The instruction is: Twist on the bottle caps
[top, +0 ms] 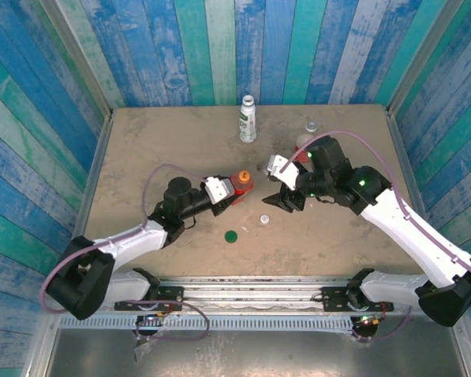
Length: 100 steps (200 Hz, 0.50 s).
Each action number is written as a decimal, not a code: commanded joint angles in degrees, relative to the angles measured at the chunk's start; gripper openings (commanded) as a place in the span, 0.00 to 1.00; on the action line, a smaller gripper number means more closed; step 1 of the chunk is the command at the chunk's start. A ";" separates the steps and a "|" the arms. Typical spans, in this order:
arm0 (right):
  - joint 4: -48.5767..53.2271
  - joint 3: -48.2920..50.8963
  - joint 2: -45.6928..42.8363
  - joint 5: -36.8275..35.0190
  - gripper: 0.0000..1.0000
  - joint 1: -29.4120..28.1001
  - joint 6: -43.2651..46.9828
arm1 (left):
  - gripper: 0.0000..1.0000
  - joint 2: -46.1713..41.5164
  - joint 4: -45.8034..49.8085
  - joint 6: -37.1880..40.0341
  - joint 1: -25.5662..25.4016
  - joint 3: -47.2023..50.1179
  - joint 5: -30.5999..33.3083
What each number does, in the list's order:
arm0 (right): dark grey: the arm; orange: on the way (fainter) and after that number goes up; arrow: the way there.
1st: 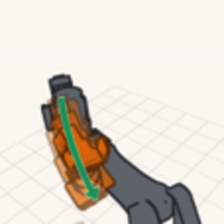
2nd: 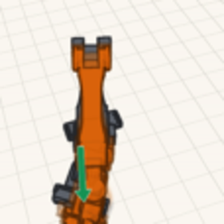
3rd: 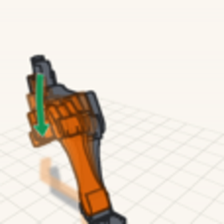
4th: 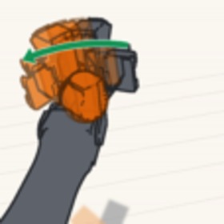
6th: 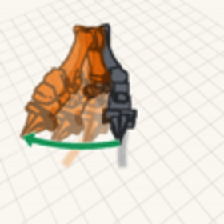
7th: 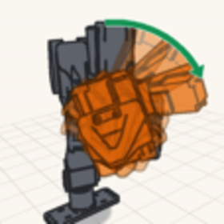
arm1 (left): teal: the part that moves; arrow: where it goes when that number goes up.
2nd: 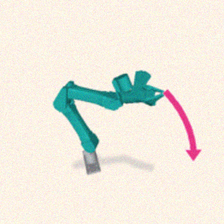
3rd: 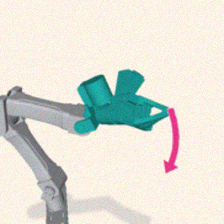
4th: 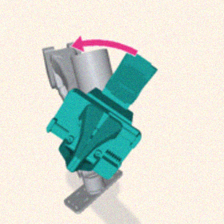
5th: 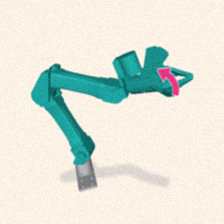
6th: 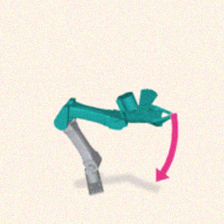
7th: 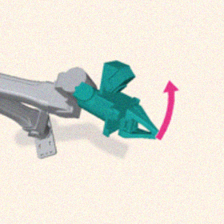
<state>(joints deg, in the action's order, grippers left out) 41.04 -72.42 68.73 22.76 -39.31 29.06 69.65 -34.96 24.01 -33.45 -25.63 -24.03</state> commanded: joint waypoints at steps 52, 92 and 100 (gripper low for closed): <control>11.06 -15.81 11.30 -7.26 0.61 -4.90 24.65 | 0.48 -5.83 12.56 11.40 -5.26 -3.39 15.59; 12.27 -17.35 14.19 -11.40 0.54 -6.86 25.59 | 0.48 -7.15 12.20 11.06 -5.31 -3.04 14.63; 12.23 -17.60 14.56 -11.51 0.53 -7.17 25.61 | 0.48 -7.23 12.28 11.12 -5.31 -3.03 14.49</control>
<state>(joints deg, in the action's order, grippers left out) 50.22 -88.77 82.56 14.22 -45.63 52.12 65.14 -23.33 34.11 -38.39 -27.62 -10.17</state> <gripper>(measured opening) 0.539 0.487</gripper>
